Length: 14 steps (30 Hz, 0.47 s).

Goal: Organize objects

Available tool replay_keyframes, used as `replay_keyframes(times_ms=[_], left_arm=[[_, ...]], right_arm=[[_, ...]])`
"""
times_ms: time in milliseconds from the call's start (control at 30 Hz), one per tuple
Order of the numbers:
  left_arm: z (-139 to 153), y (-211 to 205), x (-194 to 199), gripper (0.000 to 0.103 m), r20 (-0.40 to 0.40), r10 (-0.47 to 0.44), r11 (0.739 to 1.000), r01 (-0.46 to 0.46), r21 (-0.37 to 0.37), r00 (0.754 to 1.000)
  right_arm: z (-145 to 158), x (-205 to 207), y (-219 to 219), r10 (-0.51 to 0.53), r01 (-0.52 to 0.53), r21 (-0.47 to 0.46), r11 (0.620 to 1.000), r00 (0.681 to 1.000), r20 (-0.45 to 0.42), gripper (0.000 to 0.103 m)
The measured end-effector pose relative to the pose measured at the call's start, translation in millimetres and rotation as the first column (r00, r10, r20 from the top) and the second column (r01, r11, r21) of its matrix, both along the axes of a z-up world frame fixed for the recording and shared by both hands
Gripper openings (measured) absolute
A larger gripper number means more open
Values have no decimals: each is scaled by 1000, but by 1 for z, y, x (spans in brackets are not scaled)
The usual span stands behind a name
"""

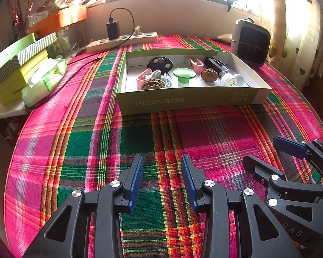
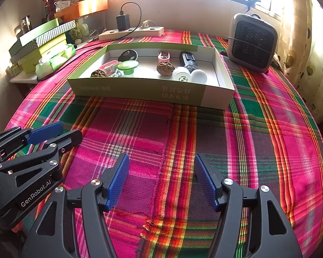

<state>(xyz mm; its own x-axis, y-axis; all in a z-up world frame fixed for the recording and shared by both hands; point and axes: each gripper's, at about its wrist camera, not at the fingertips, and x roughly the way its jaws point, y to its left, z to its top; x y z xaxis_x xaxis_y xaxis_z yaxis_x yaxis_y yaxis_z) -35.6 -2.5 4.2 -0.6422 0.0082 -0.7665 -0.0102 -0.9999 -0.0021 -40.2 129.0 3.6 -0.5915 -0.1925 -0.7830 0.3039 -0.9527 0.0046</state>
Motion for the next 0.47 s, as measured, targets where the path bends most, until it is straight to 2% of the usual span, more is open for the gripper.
replay_keyframes(times_ms=[467], left_arm=[[0, 0, 0, 35, 0, 0, 1000, 0, 1, 1000]], right_arm=[[0, 0, 0, 0, 0, 0, 1000, 1000, 0, 63]])
